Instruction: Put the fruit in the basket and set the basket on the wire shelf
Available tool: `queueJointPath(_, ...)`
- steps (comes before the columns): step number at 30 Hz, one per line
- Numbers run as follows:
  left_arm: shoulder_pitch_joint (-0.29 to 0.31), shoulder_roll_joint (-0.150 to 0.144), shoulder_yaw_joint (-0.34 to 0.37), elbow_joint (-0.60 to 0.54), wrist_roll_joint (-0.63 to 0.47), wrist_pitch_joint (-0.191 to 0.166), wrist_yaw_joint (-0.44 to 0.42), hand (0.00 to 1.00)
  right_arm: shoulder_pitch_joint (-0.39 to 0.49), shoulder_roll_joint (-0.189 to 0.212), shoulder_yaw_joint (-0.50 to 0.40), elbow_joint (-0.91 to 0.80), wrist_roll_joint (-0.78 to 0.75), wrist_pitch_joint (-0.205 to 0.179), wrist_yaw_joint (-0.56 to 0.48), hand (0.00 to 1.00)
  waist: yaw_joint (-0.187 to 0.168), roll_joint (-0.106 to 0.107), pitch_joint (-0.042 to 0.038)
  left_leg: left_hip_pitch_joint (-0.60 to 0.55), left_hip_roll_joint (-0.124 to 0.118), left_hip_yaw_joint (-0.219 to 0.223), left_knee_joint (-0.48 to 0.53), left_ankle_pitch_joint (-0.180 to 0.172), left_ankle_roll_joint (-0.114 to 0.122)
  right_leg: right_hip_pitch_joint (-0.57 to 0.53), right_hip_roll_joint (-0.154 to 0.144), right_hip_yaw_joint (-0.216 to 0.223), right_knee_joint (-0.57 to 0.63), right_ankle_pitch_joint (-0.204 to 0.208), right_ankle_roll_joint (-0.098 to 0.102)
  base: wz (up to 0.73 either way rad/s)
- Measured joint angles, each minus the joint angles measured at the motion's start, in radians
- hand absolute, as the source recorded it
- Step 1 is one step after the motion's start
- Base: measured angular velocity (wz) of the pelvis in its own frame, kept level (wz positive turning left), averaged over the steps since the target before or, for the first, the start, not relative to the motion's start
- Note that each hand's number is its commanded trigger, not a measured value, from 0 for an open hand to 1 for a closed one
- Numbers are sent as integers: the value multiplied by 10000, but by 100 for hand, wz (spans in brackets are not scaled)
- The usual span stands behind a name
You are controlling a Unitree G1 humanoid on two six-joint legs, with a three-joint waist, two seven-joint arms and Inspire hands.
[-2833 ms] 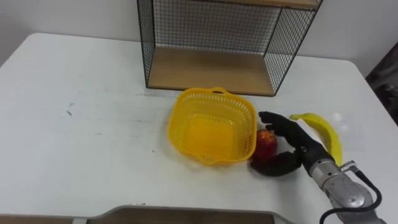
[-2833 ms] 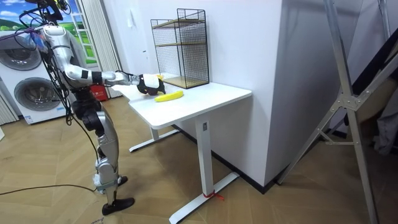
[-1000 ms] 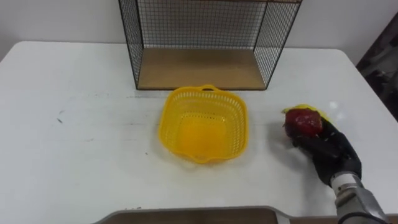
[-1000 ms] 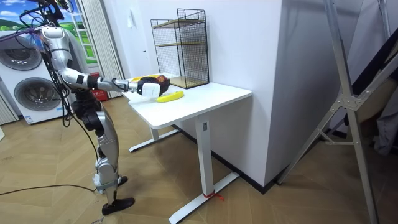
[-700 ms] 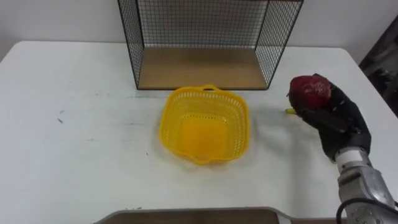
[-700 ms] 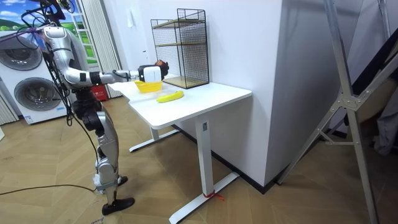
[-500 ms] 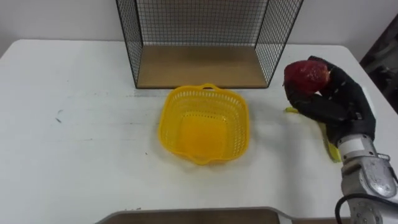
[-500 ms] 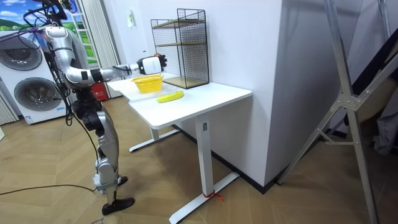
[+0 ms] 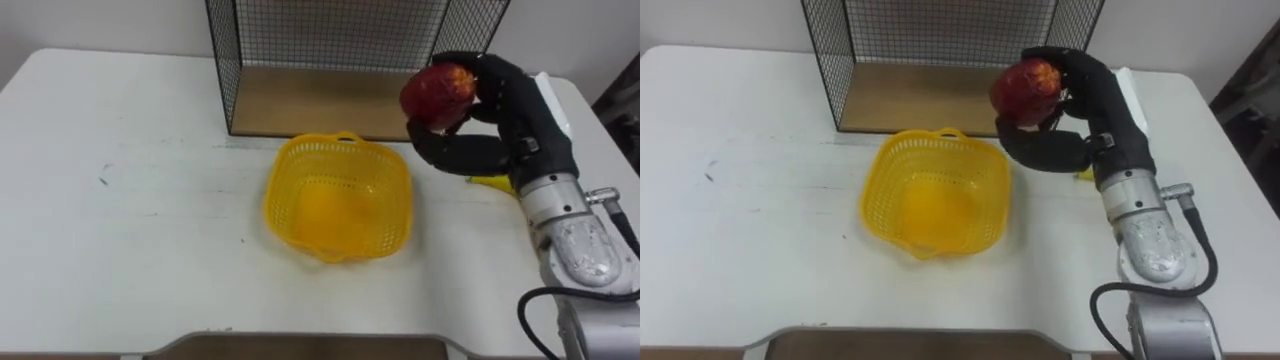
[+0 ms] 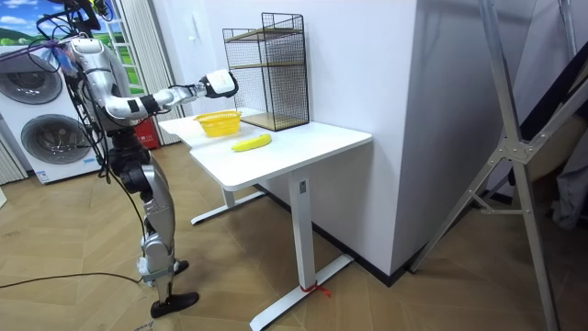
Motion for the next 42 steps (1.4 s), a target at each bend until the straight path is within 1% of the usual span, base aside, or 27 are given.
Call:
queueJointPath(3, -16, 79, 3, 29, 2, 7, -3, 0, 0, -1, 196, 0, -542, 109, 303, 100, 36, -107, 24, -6, -1, 3, -5, 0, 0, -3, 1, 0, -5, 0, 0, 0)
queueJointPath(4, -29, 81, 4, 30, 5, 15, -6, 0, 0, -1, 257, 0, -693, 127, 422, 100, 38, -145, 16, -16, -4, 3, -9, -1, 0, -14, 0, -1, -7, 1, 0, 0)
queueJointPath(7, -82, 95, -3, 59, 6, 21, -23, 0, -1, -1, 348, 1, -955, 196, 715, 100, 107, -186, -9, -21, -7, -5, -36, -1, 0, -31, 0, -1, -12, 1, 1, 0)
queueJointPath(11, -204, 94, -9, 58, -7, 20, -49, 0, -1, -2, 349, 2, -1098, 220, 1102, 100, 233, -180, -6, -26, -6, -33, -56, 0, 0, -38, 1, -11, -24, 1, 1, 0)
queueJointPath(12, -233, 94, -10, 58, -12, 20, -65, 0, -1, -2, 359, 4, -1093, 238, 1211, 89, 252, -176, -3, -28, -6, -44, -55, 0, 0, -36, 0, -15, -27, 1, 1, 0)
queueJointPath(13, -256, 94, -13, 59, -18, 20, -73, 0, -1, -2, 396, 4, -1092, 271, 1290, 38, 269, -175, -3, -27, -6, -44, -53, 0, 0, -36, 0, -14, -29, 1, 1, 0)
queueJointPath(14, -261, 96, -23, 61, -19, 21, -74, 0, -1, -2, 438, 3, -1091, 294, 1311, 1, 276, -176, -3, -24, -6, -45, -51, 0, 0, -36, 0, -19, -30, 1, 1, 0)
queueJointPath(17, -260, 119, -91, 105, -40, 36, -79, 0, -1, 1, 795, 4, -1084, 423, 1437, 0, 301, -175, -5, 8, -9, -87, -21, 1, 0, -24, -4, -31, -31, 1, 1, 0)
queueJointPath(19, -267, 161, -302, 104, -36, 40, -96, 0, -1, 0, 983, 4, -1081, 532, 1641, 0, 319, -173, -3, 0, -15, -119, 22, 2, 1, -10, -11, -24, -31, 1, 1, 0)
queueJointPath(21, -278, 190, -403, 103, -38, 40, -111, 0, -1, -4, 1093, 6, -1078, 541, 1740, 0, 301, -177, -6, 3, -12, -134, 33, 2, 0, -2, -12, -38, -30, 1, 1, 2)
queueJointPath(31, -305, 234, -407, 91, -42, 58, -293, 0, 6, -2, 1117, 167, -1061, 583, 1990, 0, 277, -175, -4, 15, -12, -178, 58, 3, 0, 42, -14, -126, -21, 8, -10, 0)
queueJointPath(36, -306, 233, -408, 93, -45, 86, -247, 0, 11, 2, 1121, 494, -1062, 685, 2006, 0, 287, -168, 1, 20, -16, -180, 44, 2, 0, 32, -13, -127, -22, 8, -10, 0)
queueJointPath(37, -310, 231, -408, 94, -53, 86, -247, 0, 10, 2, 1121, 506, -1063, 687, 2001, 0, 285, -159, 7, 17, -16, -180, 40, 2, 0, 26, -13, -127, -23, 8, -10, 0)
queueJointPath(38, -309, 231, -408, 87, -52, 86, -247, 0, 10, 3, 1115, 525, -1060, 680, 1989, 0, 271, -121, 33, 13, -14, -179, 39, 2, 0, 24, -10, -128, -26, 8, -10, 0)
queueJointPath(42, -286, 223, -406, 79, 18, 73, -246, 0, 9, 7, 996, 753, -1061, 677, 1756, 0, 223, -118, 37, -10, -12, -180, 20, 1, -1, 11, -6, -127, -28, 8, -10, 0)
